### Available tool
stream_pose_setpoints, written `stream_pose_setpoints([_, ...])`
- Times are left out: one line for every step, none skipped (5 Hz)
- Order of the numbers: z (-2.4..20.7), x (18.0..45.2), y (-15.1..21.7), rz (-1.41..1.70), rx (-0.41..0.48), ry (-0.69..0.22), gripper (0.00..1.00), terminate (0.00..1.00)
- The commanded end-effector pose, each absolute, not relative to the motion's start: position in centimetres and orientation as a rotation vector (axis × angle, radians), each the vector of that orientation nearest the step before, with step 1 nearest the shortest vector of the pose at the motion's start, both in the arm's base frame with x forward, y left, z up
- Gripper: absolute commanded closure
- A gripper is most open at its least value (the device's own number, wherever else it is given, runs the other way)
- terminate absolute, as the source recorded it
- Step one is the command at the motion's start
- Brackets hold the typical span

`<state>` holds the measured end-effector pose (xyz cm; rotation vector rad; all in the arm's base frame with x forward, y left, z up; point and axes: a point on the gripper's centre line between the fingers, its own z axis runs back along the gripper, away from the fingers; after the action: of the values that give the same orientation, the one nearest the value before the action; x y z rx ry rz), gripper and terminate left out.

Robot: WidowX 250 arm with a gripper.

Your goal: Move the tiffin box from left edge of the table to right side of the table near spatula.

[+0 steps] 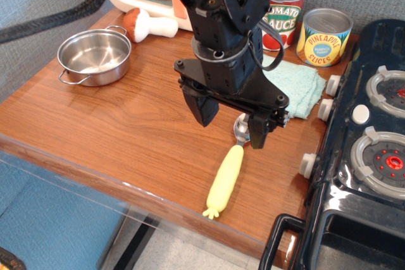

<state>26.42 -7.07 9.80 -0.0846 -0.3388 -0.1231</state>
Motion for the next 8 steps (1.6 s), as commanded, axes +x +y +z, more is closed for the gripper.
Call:
stream_pose_setpoints([9.8, 26.4, -7.1, -0.123, -0.085, -0.339, 0.0, 0.0])
stream_pose_setpoints([10.0, 27.7, -2.8, -0.038, -0.078, -0.34, 0.0, 0.0])
stream_pose_setpoints([10.1, 29.0, 1.8, 0.032, -0.057, -0.336, 0.0, 0.0])
stream_pose_setpoints([10.0, 30.3, 6.8, 0.1, -0.026, -0.338, 0.0, 0.0])
stream_pose_setpoints([10.1, 30.9, 11.4, 0.167, 0.016, -0.319, 0.0, 0.0])
stream_pose_setpoints([9.0, 32.3, 13.6, 0.186, 0.035, -0.311, 0.0, 0.0])
stream_pose_setpoints([8.2, 34.1, 14.2, 0.16, 0.051, -0.284, 0.0, 0.0])
stream_pose_setpoints([6.2, 35.2, 14.2, 0.141, 0.047, -0.249, 0.0, 0.0])
